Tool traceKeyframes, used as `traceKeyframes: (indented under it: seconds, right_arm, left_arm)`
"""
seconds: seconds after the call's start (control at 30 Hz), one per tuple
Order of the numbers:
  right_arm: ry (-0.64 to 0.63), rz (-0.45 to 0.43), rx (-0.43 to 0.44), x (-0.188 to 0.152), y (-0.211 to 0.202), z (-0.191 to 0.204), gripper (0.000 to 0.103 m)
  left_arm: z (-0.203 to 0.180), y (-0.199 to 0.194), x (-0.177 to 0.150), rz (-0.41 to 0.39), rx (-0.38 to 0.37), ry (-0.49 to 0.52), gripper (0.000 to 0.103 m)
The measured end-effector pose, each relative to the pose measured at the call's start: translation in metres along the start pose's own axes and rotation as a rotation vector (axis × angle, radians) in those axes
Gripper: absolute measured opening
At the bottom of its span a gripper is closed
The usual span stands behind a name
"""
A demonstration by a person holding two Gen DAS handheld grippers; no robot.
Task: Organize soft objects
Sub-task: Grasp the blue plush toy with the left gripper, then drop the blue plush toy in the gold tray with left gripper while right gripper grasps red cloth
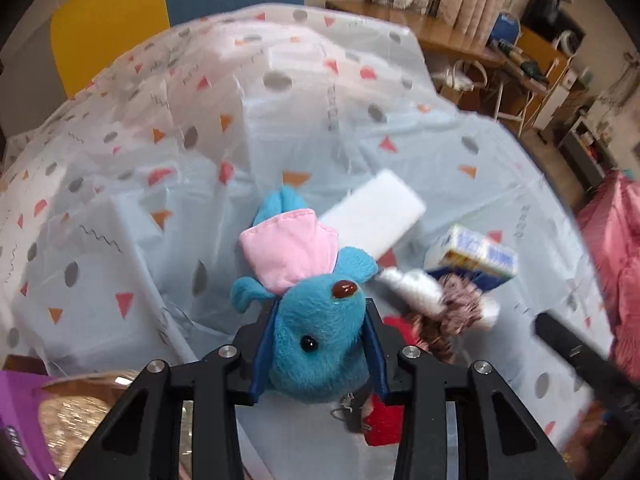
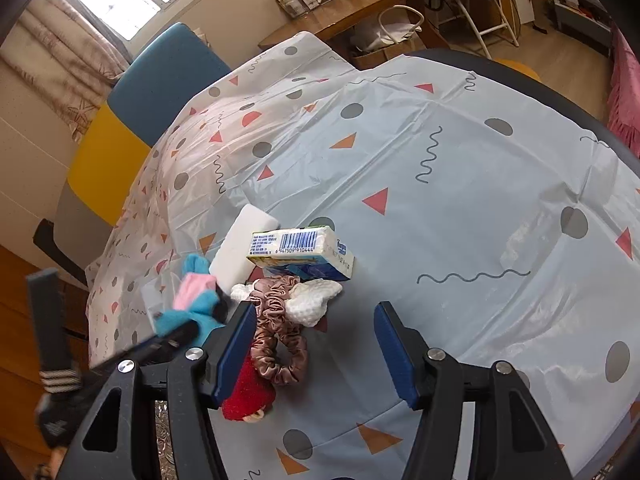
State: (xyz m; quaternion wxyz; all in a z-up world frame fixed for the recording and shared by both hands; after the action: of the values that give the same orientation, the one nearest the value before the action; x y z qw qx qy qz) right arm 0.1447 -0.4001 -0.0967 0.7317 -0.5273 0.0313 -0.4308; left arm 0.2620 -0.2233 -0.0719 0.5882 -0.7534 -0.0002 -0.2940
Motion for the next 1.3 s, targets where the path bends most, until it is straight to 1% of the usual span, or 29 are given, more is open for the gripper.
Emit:
traceKeyframes:
  seconds: [0.07,0.17,0.3,0.4,0.5,0.57,0.67,0.73,0.8,0.83,1.0,1.07,1.13,1.3]
  right_arm:
    - [-0.013,0.006,-0.002,-0.002,0.001,0.003,0.062]
    - [-0.034,0.019,-0.001,-0.005,0.004,0.007,0.062]
    - [-0.065,0.038,-0.006,-0.009,0.008,0.011,0.062]
    - [-0.084,0.047,-0.008,-0.011,0.010,0.014,0.062]
    - [-0.107,0.051,-0.010,-0.013,0.011,0.018,0.062]
    - [-0.124,0.051,-0.013,-0.014,0.012,0.020,0.062]
    - [-0.147,0.058,-0.016,-0.017,0.013,0.024,0.062]
    - [-0.160,0.067,-0.020,-0.020,0.015,0.027,0.062]
    - [-0.179,0.073,-0.015,-0.022,0.017,0.030,0.062]
    - [-0.193,0.074,-0.009,-0.023,0.017,0.033,0.062]
    - [-0.296,0.100,0.059,-0.038,0.019,0.057,0.062]
    - [-0.358,0.109,0.057,-0.047,0.021,0.067,0.058]
    - [-0.412,0.116,0.053,-0.056,0.024,0.076,0.056]
    - [-0.514,0.122,0.031,-0.073,0.030,0.089,0.054]
  left_arm:
    - [0.007,-0.017,0.013,-0.032,-0.002,-0.010,0.040]
    - [0.027,-0.039,0.035,-0.073,0.019,-0.036,0.040]
    - [0.076,-0.071,0.053,-0.138,0.082,-0.112,0.041]
    - [0.115,-0.094,0.053,-0.172,0.134,-0.169,0.041]
    - [0.164,-0.117,0.041,-0.210,0.197,-0.239,0.041]
    - [0.200,-0.133,0.026,-0.231,0.233,-0.307,0.041]
    - [0.246,-0.157,-0.002,-0.259,0.298,-0.367,0.041]
    - [0.274,-0.172,-0.028,-0.275,0.318,-0.410,0.041]
    - [0.291,-0.182,-0.051,-0.285,0.323,-0.441,0.041]
    - [0.301,-0.189,-0.068,-0.294,0.322,-0.464,0.041]
    - [0.314,-0.208,-0.136,-0.332,0.303,-0.515,0.041]
    - [0.314,-0.213,-0.166,-0.346,0.281,-0.534,0.041]
    - [0.309,-0.216,-0.192,-0.351,0.271,-0.532,0.042]
    - [0.288,-0.217,-0.250,-0.351,0.246,-0.525,0.042]
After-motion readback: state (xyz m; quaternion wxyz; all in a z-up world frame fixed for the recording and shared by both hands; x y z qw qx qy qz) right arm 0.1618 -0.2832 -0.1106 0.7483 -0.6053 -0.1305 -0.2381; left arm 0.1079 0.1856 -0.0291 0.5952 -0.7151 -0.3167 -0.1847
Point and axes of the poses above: each gripper's, at about its wrist camera, not at the fingertips, and y roughly the way its jaws point, z to its left, x to its top, the point moved 4 cm from there along y, roughly the way its jaws point, and after that the axes turned 4 degrees about -x, right-handed, at the moved point
